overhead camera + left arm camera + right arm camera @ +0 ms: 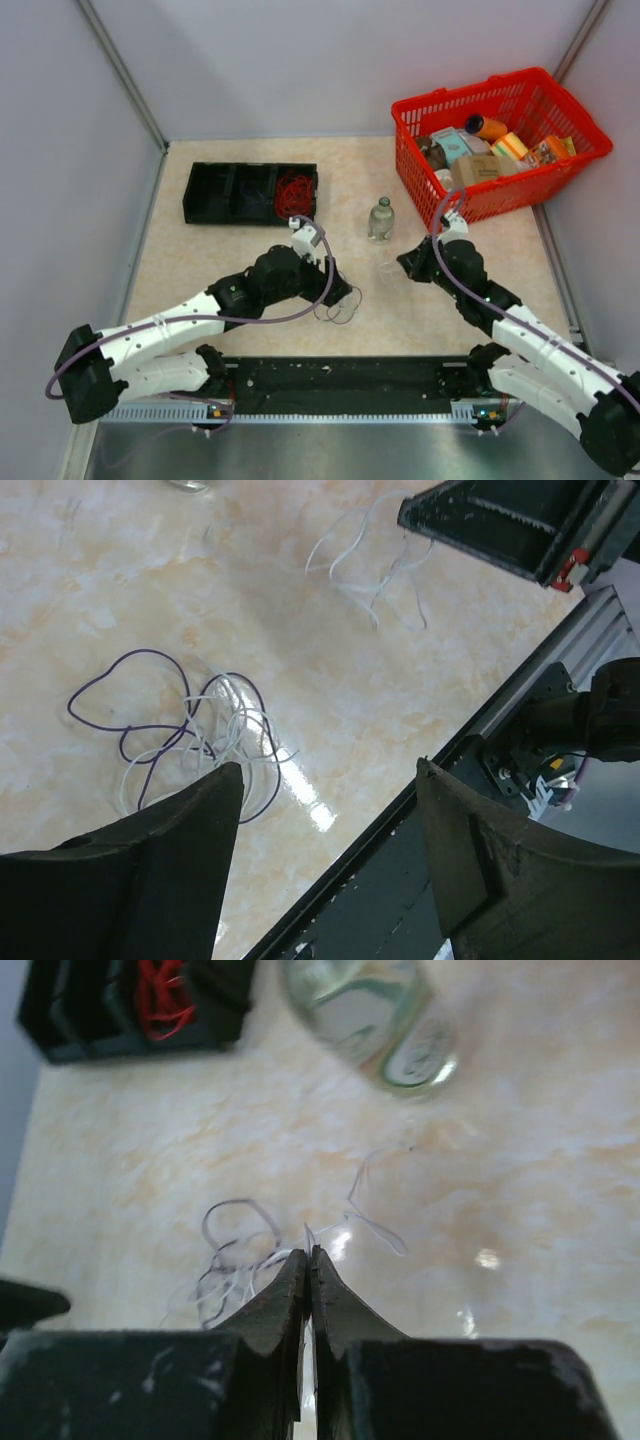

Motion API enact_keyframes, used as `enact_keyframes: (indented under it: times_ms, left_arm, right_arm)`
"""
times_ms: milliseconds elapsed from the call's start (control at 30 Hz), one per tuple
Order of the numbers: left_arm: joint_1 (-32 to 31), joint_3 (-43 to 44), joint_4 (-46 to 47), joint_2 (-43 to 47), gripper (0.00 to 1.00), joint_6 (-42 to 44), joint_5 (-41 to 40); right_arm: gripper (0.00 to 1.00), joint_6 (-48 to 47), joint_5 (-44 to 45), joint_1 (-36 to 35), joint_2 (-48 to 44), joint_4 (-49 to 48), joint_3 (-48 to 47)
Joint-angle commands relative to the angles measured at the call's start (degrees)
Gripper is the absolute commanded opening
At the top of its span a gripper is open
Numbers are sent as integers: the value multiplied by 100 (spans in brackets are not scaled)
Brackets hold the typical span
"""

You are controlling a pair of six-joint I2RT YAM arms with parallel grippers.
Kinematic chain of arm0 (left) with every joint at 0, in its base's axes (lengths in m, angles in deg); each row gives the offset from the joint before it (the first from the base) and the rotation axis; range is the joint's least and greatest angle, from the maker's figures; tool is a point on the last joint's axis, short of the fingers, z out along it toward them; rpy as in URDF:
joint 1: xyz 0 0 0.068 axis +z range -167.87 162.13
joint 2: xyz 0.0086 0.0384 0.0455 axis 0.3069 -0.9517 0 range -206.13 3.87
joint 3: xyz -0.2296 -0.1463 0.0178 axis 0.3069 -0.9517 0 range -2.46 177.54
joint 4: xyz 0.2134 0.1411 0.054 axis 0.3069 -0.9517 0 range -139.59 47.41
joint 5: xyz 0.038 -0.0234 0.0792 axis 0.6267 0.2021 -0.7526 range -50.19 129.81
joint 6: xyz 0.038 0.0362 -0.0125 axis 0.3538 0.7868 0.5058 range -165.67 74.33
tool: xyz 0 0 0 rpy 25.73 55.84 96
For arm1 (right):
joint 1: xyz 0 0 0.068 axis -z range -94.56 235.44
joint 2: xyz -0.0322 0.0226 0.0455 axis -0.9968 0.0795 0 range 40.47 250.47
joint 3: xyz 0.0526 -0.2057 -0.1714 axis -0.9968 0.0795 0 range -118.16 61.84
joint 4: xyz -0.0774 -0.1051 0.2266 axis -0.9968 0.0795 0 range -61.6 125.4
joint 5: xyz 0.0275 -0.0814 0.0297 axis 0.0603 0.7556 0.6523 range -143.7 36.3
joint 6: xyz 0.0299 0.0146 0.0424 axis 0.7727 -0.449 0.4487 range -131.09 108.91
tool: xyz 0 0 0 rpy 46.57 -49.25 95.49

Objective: Untangle the cables

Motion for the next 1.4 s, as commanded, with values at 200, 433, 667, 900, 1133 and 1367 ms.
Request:
enact_keyframes:
  times_ms: [200,433,667,900,1133,1367]
  left_arm:
    - [47,453,791,411,77,986,838]
    - [82,224,1162,658,77,1111,1882]
    - [82,128,2013,-9,74,584,3394]
    - [65,-66,2559,-327,75,215,4143]
    - [3,-189,3290,-705,65,-191,3855]
    - [-67,-531,2771,576,68,335,2194]
  right_arm:
    - [0,-647,-4485,-20,-704,-1116,156]
    - [0,-155,-5472,-20,-862,-1952,165]
    - [0,83,-4938,-20,-1240,-1769,-116]
    - [0,372,-3829,-20,-1706,-1460,-362]
    - [0,1050,-3969,-20,-1627,-2182,-538]
    - [0,1181,-3864,-20,-1566,-1742,-837]
